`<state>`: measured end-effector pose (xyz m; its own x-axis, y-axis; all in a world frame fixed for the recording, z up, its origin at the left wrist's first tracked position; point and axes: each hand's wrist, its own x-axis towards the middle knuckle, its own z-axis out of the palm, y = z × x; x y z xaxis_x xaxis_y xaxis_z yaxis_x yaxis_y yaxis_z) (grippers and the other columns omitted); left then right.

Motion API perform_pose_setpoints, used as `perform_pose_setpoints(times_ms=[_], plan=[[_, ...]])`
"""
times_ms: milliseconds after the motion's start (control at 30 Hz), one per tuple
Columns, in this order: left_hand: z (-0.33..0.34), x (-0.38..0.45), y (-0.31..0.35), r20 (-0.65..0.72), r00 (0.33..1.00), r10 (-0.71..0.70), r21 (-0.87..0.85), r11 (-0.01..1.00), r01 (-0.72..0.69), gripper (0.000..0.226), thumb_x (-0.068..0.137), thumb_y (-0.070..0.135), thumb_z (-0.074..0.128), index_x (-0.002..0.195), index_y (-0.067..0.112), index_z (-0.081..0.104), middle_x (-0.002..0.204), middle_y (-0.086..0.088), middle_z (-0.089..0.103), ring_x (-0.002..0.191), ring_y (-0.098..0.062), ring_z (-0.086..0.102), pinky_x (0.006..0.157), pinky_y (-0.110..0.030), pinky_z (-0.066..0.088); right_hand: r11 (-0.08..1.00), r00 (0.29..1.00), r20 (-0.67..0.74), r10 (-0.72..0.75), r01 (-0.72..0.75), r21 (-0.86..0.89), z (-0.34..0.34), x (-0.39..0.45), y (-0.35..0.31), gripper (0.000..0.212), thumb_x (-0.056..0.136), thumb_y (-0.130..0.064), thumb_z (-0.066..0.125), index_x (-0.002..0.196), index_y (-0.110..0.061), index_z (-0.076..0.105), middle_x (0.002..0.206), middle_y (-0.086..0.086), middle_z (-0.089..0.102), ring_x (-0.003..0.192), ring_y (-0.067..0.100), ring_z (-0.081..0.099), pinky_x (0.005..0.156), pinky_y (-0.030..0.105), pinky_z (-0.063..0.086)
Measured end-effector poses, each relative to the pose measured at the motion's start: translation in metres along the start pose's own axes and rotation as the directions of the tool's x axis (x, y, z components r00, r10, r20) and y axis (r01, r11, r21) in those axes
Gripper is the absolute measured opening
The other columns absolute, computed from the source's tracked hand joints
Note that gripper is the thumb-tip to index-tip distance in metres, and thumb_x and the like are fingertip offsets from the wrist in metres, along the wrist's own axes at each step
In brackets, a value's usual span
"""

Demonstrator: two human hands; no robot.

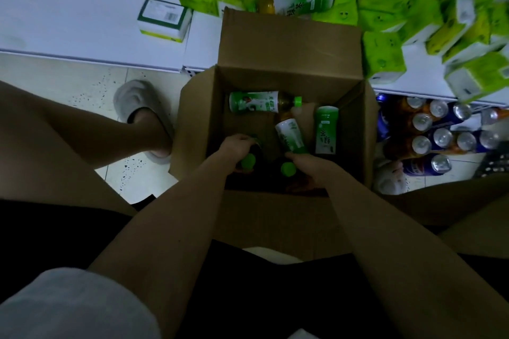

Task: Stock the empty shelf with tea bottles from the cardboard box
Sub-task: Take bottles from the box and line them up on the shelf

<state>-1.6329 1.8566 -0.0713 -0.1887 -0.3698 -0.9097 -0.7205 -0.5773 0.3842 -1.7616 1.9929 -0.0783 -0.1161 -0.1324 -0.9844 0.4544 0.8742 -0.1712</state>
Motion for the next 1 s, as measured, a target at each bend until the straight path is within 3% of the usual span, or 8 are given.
perform_pose_setpoints(times_ms=[100,200,267,400,533,667,833,1000], plan=[[-0.004,-0.005,0.01,0.082,0.996,-0.042,-0.275,0.959,0.063,0.014,0.099,0.026,0.047,0.11,0.019,0.054,0.115,-0.011,0.049,0.102,-0.034,0.054,0.065,-0.044,0.058,0.999,0.999,-0.012,-0.047,0.047,-0.009,-0.003,0.004,-0.003,0.06,0.094,-0.052,0.049,0.143,-0.02,0.036,0.134,0.015,0.056,0.095,0.034,0.069,0.078,0.043,0.058],[-0.011,-0.005,0.017,0.181,0.983,0.011,-0.426,0.902,0.068,0.018,0.1,0.017,0.042,0.11,0.013,0.057,0.113,-0.014,0.051,0.097,-0.034,0.056,0.065,-0.043,0.059,0.985,0.986,-0.095,-0.136,0.124,-0.118,-0.002,0.01,-0.01,0.059,0.1,-0.047,0.039,0.147,-0.012,0.032,0.141,0.018,0.05,0.117,0.036,0.058,0.1,0.047,0.049],[-0.015,-0.001,0.018,0.232,0.972,0.033,-0.447,0.891,0.077,0.03,0.099,0.003,0.034,0.117,0.012,0.055,0.122,-0.014,0.047,0.108,-0.039,0.053,0.069,-0.042,0.059,0.965,0.979,-0.073,-0.191,0.173,-0.199,-0.002,0.01,-0.014,0.046,0.104,-0.035,0.033,0.141,-0.009,0.041,0.132,0.02,0.056,0.112,0.036,0.062,0.097,0.048,0.051],[-0.015,0.008,0.013,0.147,0.986,0.083,-0.163,0.985,-0.059,0.073,0.084,-0.02,0.041,0.138,0.029,0.04,0.136,-0.011,0.039,0.107,-0.033,0.051,0.075,-0.044,0.056,0.976,0.982,-0.047,-0.181,0.174,-0.129,-0.008,0.007,-0.012,0.036,0.103,-0.03,0.035,0.122,-0.008,0.054,0.098,0.017,0.073,0.083,0.032,0.073,0.078,0.044,0.059],[-0.016,0.016,0.003,0.063,0.958,0.28,0.179,0.941,-0.287,0.081,0.071,-0.001,0.078,0.137,0.022,0.038,0.14,-0.01,0.043,0.128,-0.032,0.042,0.1,-0.046,0.043,0.792,0.886,0.044,-0.462,0.434,-0.429,-0.01,0.016,-0.012,0.049,0.097,-0.011,0.05,0.144,-0.018,0.037,0.136,0.014,0.054,0.119,0.033,0.057,0.097,0.037,0.047],[-0.008,0.016,-0.001,0.004,0.927,0.374,0.224,0.903,-0.365,0.081,0.067,0.008,0.083,0.134,0.016,0.038,0.137,-0.009,0.05,0.13,-0.027,0.044,0.103,-0.035,0.036,0.724,0.825,0.068,-0.561,0.529,-0.443,0.009,0.02,-0.019,0.089,0.082,-0.015,0.074,0.151,-0.019,0.018,0.154,0.012,0.028,0.139,0.033,0.033,0.111,0.038,0.035],[-0.01,0.022,-0.013,-0.057,0.921,0.386,0.236,0.901,-0.363,0.082,0.069,0.016,0.083,0.135,0.017,0.036,0.138,-0.008,0.051,0.128,-0.027,0.047,0.099,-0.035,0.039,0.791,0.85,-0.069,-0.522,0.452,-0.413,0.039,0.045,-0.037,0.088,0.093,-0.023,0.059,0.153,-0.008,-0.003,0.144,0.019,0.043,0.123,0.037,0.05,0.101,0.051,0.046],[-0.01,0.033,-0.013,-0.062,0.9,0.431,0.209,0.888,-0.411,0.079,0.065,0.019,0.086,0.129,0.021,0.04,0.131,0.0,0.055,0.115,-0.013,0.05,0.085,-0.02,0.039,0.796,0.853,-0.169,-0.494,0.365,-0.483,0.05,0.076,-0.038,0.079,0.095,-0.024,0.055,0.152,0.0,0.005,0.145,0.021,0.041,0.125,0.037,0.049,0.093,0.038,0.043]])
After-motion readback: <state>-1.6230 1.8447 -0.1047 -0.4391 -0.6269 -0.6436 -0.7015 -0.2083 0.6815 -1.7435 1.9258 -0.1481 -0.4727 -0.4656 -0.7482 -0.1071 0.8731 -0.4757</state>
